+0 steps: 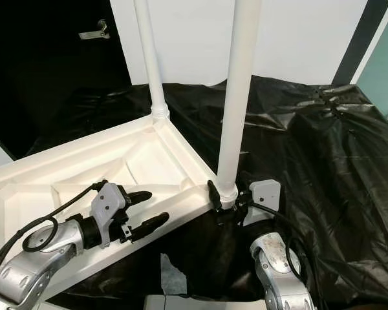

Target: Building children table

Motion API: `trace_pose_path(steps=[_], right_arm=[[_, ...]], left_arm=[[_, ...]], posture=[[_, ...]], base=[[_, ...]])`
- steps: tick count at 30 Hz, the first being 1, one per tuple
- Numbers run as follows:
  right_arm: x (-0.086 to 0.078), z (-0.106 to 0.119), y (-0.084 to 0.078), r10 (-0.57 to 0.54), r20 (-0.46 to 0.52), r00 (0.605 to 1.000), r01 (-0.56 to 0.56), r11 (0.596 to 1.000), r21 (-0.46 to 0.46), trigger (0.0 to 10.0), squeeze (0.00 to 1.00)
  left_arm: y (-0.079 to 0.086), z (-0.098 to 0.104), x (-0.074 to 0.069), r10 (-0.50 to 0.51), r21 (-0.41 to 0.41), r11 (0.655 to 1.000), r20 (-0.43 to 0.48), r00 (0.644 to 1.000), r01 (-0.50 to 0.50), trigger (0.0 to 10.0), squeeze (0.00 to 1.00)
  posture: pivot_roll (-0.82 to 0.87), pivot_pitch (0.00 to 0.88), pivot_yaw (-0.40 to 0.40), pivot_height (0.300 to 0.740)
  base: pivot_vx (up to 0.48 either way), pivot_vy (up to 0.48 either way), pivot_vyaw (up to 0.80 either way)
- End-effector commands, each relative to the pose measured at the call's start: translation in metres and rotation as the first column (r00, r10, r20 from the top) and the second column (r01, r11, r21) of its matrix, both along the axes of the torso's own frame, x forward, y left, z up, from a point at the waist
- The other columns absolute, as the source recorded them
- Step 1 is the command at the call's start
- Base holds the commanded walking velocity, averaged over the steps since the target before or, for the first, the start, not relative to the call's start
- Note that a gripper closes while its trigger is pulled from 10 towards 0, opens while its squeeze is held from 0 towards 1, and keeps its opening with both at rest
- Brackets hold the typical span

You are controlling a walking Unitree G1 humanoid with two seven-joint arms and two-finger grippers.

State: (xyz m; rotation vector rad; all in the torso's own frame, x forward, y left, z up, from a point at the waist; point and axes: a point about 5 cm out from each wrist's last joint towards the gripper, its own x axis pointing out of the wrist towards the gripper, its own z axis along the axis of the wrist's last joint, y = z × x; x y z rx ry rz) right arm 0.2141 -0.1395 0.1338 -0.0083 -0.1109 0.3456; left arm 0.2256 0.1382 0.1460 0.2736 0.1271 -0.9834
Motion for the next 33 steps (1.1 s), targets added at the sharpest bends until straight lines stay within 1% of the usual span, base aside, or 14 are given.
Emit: trace_pose_path(steps=[1, 5, 6, 8, 11, 12, 13, 17, 20, 23, 27, 28, 30, 33], right_arm=[[-0.004, 0.0, 0.003, 0.042, -0.014, 0.999, -0.042, 0.999, 0.008, 10.0, 0.0], [-0.01, -0.006, 0.006, 0.149, -0.055, 0.987, -0.149, 0.989, -0.004, 10.0, 0.0], [-0.01, -0.006, 0.006, 0.149, -0.055, 0.987, -0.149, 0.989, -0.004, 10.0, 0.0], [-0.009, -0.008, 0.008, 0.207, -0.072, 0.976, -0.208, 0.978, -0.003, 10.0, 0.0], [-0.007, -0.008, 0.01, 0.238, -0.07, 0.969, -0.239, 0.971, -0.005, 10.0, 0.0], [-0.004, -0.007, 0.014, 0.275, -0.074, 0.959, -0.276, 0.961, 0.002, 10.0, 0.0], [0.002, -0.008, 0.026, 0.357, -0.082, 0.93, -0.356, 0.934, 0.025, 10.0, 0.0], [0.006, -0.008, 0.036, 0.409, -0.082, 0.909, -0.407, 0.913, 0.042, 10.0, 0.0], [0.01, -0.007, 0.038, 0.416, -0.075, 0.906, -0.414, 0.909, 0.048, 10.0, 0.0], [0.021, -0.004, 0.043, 0.436, -0.065, 0.897, -0.432, 0.899, 0.068, 10.0, 0.0], [0.03, -0.001, 0.041, 0.419, -0.049, 0.907, -0.415, 0.907, 0.075, 10.0, 0.0], [0.037, 0.0, 0.037, 0.387, -0.034, 0.921, -0.383, 0.92, 0.084, 10.0, 0.0], [0.038, 0.001, 0.037, 0.381, -0.031, 0.924, -0.378, 0.922, 0.086, 10.0, 0.0], [0.05, 0.005, 0.027, 0.285, 0.005, 0.958, -0.284, 0.954, 0.1, 10.0, 0.0]], left_arm=[[0.006, 0.001, -0.002, -0.002, 0.013, 1.0, -0.013, 1.0, 0.002, 10.0, 0.0], [0.02, 0.002, 0.001, 0.046, 0.021, 0.999, -0.017, 0.999, -0.046, 10.0, 0.0], [0.02, 0.002, 0.001, 0.046, 0.021, 0.999, -0.017, 0.999, -0.046, 10.0, 0.0], [0.029, 0.004, 0.005, 0.081, 0.029, 0.996, -0.01, 0.997, -0.081, 10.0, 0.0], [0.033, 0.005, 0.008, 0.101, 0.029, 0.994, -0.004, 0.995, -0.101, 10.0, 0.0], [0.036, 0.006, 0.011, 0.122, 0.02, 0.992, 0.002, 0.993, -0.122, 10.0, 0.0], [0.042, 0.01, 0.018, 0.166, 0.006, 0.986, 0.022, 0.986, -0.167, 10.0, 0.0], [0.049, 0.012, 0.021, 0.203, -0.007, 0.979, 0.027, 0.979, -0.203, 10.0, 0.0], [0.053, 0.012, 0.021, 0.217, -0.012, 0.976, 0.025, 0.976, -0.217, 10.0, 0.0], [0.061, 0.013, 0.02, 0.248, -0.029, 0.968, 0.016, 0.968, -0.248, 10.0, 0.0], [0.063, 0.014, 0.019, 0.254, -0.041, 0.966, 0.016, 0.967, -0.254, 10.0, 0.0], [0.063, 0.015, 0.019, 0.253, -0.048, 0.967, 0.017, 0.967, -0.252, 10.0, 0.0], [0.063, 0.015, 0.019, 0.253, -0.05, 0.966, 0.017, 0.967, -0.252, 10.0, 0.0], [0.059, 0.018, 0.022, 0.206, -0.056, 0.977, 0.018, 0.978, -0.205, 10.0, 0.0]], posture=[[0.01, 0.0, 0.013, 0.74], [0.02, 0.0, 0.014, 0.74], [0.02, 0.0, 0.014, 0.74], [0.02, 0.0, 0.014, 0.74], [0.02, 0.0, 0.014, 0.74], [0.03, 0.0, 0.014, 0.74], [0.03, 0.0, 0.012, 0.74], [0.03, 0.0, 0.006, 0.74], [0.03, 0.0, 0.007, 0.74], [0.04, 0.0, -0.002, 0.74], [0.05, 0.0, -0.007, 0.74], [0.05, 0.0, -0.011, 0.74], [0.05, 0.0, -0.011, 0.74], [0.04, 0.0, -0.013, 0.74]], base=[[0.0, 0.0, 0.0], [0.0, 0.0, 0.0], [0.0, 0.0, 0.0], [0.0, 0.0, 0.0], [0.0, 0.0, 0.0], [0.0, 0.0, 0.0], [0.0, 0.0, 0.0], [0.0, 0.0, 0.0], [0.0, 0.0, 0.0], [0.0, 0.0, 0.0], [0.0, 0.0, 0.0], [0.0, 0.0, 0.0], [0.0, 0.0, 0.0], [0.0, 0.0, 0.0]])
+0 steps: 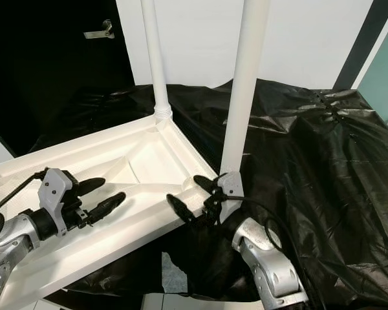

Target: Building children table

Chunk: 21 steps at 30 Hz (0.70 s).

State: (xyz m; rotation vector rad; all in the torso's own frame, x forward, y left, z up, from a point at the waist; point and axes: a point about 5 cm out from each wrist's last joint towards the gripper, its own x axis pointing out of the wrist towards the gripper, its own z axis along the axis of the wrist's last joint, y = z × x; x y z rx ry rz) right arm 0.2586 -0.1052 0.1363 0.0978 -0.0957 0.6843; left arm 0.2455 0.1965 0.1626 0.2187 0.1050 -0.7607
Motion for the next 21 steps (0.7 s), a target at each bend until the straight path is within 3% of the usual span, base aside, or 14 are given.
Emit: trace_pose_path(steps=[1, 7, 10, 13, 15, 16, 17, 21], right_arm=[[0.008, 0.003, -0.009, -0.08, 0.021, 0.997, 0.079, 0.996, 0.029, 10.0, 0.0], [0.016, 0.007, -0.016, -0.182, 0.039, 0.983, 0.179, 0.981, 0.072, 10.0, 0.0], [0.02, 0.007, -0.03, -0.285, 0.044, 0.958, 0.281, 0.957, 0.078, 10.0, 0.0], [0.023, 0.008, -0.049, -0.404, 0.058, 0.913, 0.4, 0.913, 0.077, 10.0, 0.0], [0.023, 0.008, -0.053, -0.427, 0.055, 0.903, 0.422, 0.903, 0.08, 10.0, 0.0], [0.026, 0.007, -0.064, -0.48, 0.057, 0.875, 0.476, 0.876, 0.076, 10.0, 0.0], [0.026, 0.007, -0.064, -0.48, 0.057, 0.875, 0.476, 0.876, 0.076, 10.0, 0.0], [0.027, 0.01, -0.089, -0.58, 0.1, 0.808, 0.578, 0.814, 0.056, 10.0, 0.0]], left_arm=[[-0.001, 0.002, 0.002, -0.031, -0.002, 1.0, -0.003, 1.0, 0.031, 10.0, 0.0], [-0.006, 0.003, 0.005, -0.091, 0.003, 0.996, -0.01, 0.996, 0.091, 10.0, 0.0], [-0.009, 0.002, 0.007, -0.13, 0.013, 0.991, -0.022, 0.991, 0.131, 10.0, 0.0], [-0.016, 0.002, 0.011, -0.175, 0.018, 0.984, -0.027, 0.984, 0.176, 10.0, 0.0], [-0.018, 0.003, 0.012, -0.184, 0.015, 0.983, -0.028, 0.983, 0.184, 10.0, 0.0], [-0.024, 0.004, 0.013, -0.213, 0.02, 0.977, -0.02, 0.977, 0.213, 10.0, 0.0], [-0.024, 0.004, 0.013, -0.213, 0.02, 0.977, -0.02, 0.977, 0.213, 10.0, 0.0], [-0.034, 0.006, 0.016, -0.266, 0.023, 0.964, -0.013, 0.964, 0.266, 10.0, 0.0]], posture=[[0.04, 0.0, -0.013, 0.74], [0.03, 0.0, -0.009, 0.74], [0.02, 0.0, -0.005, 0.74], [0.01, 0.0, 0.002, 0.74], [0.01, 0.0, 0.004, 0.74], [0.0, 0.0, 0.01, 0.74], [0.0, 0.0, 0.01, 0.74], [-0.01, 0.0, 0.017, 0.74]], base=[[0.0, 0.0, 0.0], [0.0, 0.0, 0.0], [0.0, 0.0, 0.0], [0.0, 0.0, 0.0], [0.0, 0.0, 0.0], [0.0, 0.0, 0.0], [0.0, 0.0, 0.0], [0.0, 0.0, 0.0]])
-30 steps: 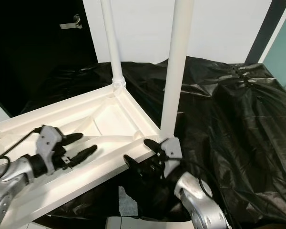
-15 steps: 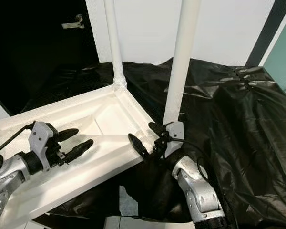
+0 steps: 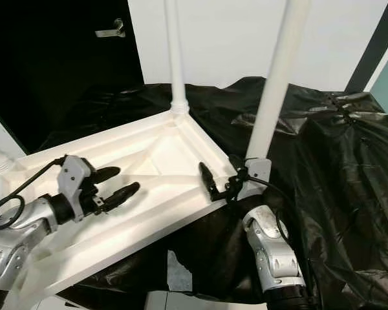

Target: Building children table

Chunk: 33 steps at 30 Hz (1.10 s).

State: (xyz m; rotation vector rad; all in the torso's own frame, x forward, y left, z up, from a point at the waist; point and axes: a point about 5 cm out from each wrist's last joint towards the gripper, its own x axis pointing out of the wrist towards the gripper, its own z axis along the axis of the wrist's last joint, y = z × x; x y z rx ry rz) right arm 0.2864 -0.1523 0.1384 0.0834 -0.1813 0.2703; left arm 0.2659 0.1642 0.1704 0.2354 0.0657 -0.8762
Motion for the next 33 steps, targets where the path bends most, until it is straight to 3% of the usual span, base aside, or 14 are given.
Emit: trace_pose_path(steps=[1, 7, 11, 17, 20, 23, 27, 28, 31, 33], right_arm=[[-0.001, 0.008, -0.047, -0.219, 0.047, 0.975, 0.219, 0.976, -0.009, 10.0, 0.0], [-0.002, 0.008, -0.061, -0.277, 0.055, 0.959, 0.279, 0.96, -0.022, 10.0, 0.0], [-0.003, 0.012, -0.072, -0.345, 0.08, 0.935, 0.347, 0.938, -0.015, 10.0, 0.0], [-0.003, 0.014, -0.077, -0.385, 0.09, 0.919, 0.386, 0.922, 0.004, 10.0, 0.0], [0.0, 0.017, -0.077, -0.403, 0.106, 0.909, 0.405, 0.914, 0.006, 10.0, 0.0], [0.001, 0.017, -0.076, -0.402, 0.107, 0.909, 0.404, 0.915, 0.006, 10.0, 0.0], [0.005, 0.013, -0.059, -0.333, 0.089, 0.939, 0.336, 0.942, -0.018, 10.0, 0.0], [0.01, 0.009, -0.042, -0.281, 0.064, 0.958, 0.284, 0.958, -0.034, 10.0, 0.0], [0.011, 0.007, -0.035, -0.264, 0.054, 0.963, 0.266, 0.963, -0.034, 10.0, 0.0], [0.014, 0.004, -0.021, -0.231, 0.041, 0.972, 0.233, 0.972, -0.041, 10.0, 0.0]], left_arm=[[-0.004, -0.001, -0.003, -0.161, 0.029, 0.986, -0.032, 0.986, 0.162, 10.0, 0.0], [-0.018, 0.003, 0.004, -0.22, 0.031, 0.975, -0.009, 0.975, 0.22, 10.0, 0.0], [-0.045, 0.013, 0.018, -0.292, 0.029, 0.956, 0.049, 0.955, 0.291, 10.0, 0.0], [-0.062, 0.019, 0.028, -0.327, 0.022, 0.945, 0.084, 0.941, 0.326, 10.0, 0.0], [-0.078, 0.02, 0.033, -0.355, 0.001, 0.934, 0.099, 0.93, 0.357, 10.0, 0.0], [-0.08, 0.02, 0.033, -0.358, 0.0, 0.933, 0.099, 0.928, 0.36, 10.0, 0.0], [-0.082, 0.013, 0.029, -0.342, -0.027, 0.938, 0.082, 0.936, 0.345, 10.0, 0.0], [-0.079, 0.006, 0.022, -0.314, -0.043, 0.948, 0.058, 0.948, 0.316, 10.0, 0.0], [-0.078, 0.003, 0.02, -0.302, -0.047, 0.951, 0.052, 0.952, 0.304, 10.0, 0.0], [-0.073, -0.005, 0.009, -0.26, -0.096, 0.961, 0.022, 0.965, 0.261, 10.0, 0.0]], posture=[[-0.01, 0.0, 0.021, 0.74], [-0.01, 0.0, 0.029, 0.74], [-0.03, 0.0, 0.04, 0.74], [-0.04, 0.0, 0.047, 0.74], [-0.05, 0.0, 0.061, 0.74], [-0.05, 0.0, 0.061, 0.74], [-0.05, 0.0, 0.056, 0.74], [-0.03, 0.0, 0.044, 0.74], [-0.03, 0.0, 0.042, 0.74], [0.0, 0.0, 0.027, 0.74]], base=[[0.0, 0.0, 0.0], [0.0, 0.0, 0.0], [0.0, 0.0, 0.0], [0.0, 0.0, 0.0], [0.0, 0.0, 0.0], [0.0, 0.0, 0.0], [0.0, 0.0, 0.0], [0.0, 0.0, 0.0], [0.0, 0.0, 0.0], [0.0, 0.0, 0.0]])
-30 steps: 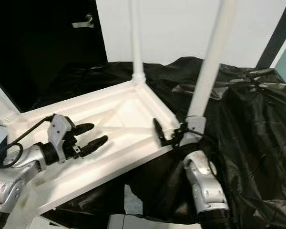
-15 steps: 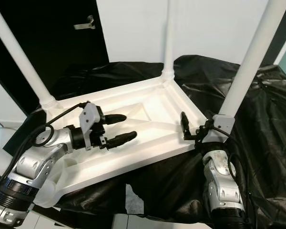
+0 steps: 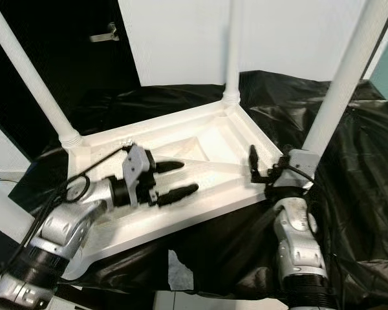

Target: Building children table

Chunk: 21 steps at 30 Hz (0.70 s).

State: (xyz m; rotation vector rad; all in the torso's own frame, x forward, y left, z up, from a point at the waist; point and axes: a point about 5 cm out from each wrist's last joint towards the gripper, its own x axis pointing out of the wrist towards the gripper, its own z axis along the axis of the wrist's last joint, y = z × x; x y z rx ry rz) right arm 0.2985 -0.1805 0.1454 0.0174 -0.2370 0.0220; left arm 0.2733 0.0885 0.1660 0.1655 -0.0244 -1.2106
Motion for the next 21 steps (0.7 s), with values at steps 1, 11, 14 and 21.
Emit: trace_pose_path(steps=[1, 11, 14, 21], right_arm=[[0.004, -0.005, 0.011, 0.028, -0.028, 0.999, -0.028, 1.0, -0.012, 10.0, 0.0], [0.01, -0.02, 0.026, 0.083, -0.105, 0.991, -0.089, 0.995, -0.045, 10.0, 0.0], [0.01, -0.022, 0.029, 0.099, -0.117, 0.988, -0.105, 0.993, -0.054, 10.0, 0.0], [0.015, -0.027, 0.039, 0.171, -0.147, 0.974, -0.183, 0.98, -0.072, 10.0, 0.0]], left_arm=[[0.004, -0.004, -0.005, 0.097, -0.02, 0.995, -0.021, 0.995, -0.097, 10.0, 0.0], [0.022, -0.019, -0.042, 0.229, -0.086, 0.966, -0.145, 0.963, -0.243, 10.0, 0.0], [0.026, -0.022, -0.049, 0.254, -0.087, 0.959, -0.154, 0.955, -0.269, 10.0, 0.0], [0.049, -0.031, -0.097, 0.268, -0.094, 0.951, -0.227, 0.936, -0.294, 10.0, 0.0]], posture=[[0.01, 0.0, 0.018, 0.74], [0.08, 0.0, -0.032, 0.74], [0.09, 0.0, -0.042, 0.74], [0.16, 0.0, -0.093, 0.74]], base=[[0.0, 0.0, 0.0], [0.0, 0.0, 0.0], [0.0, 0.0, 0.0], [0.0, 0.0, 0.0]])
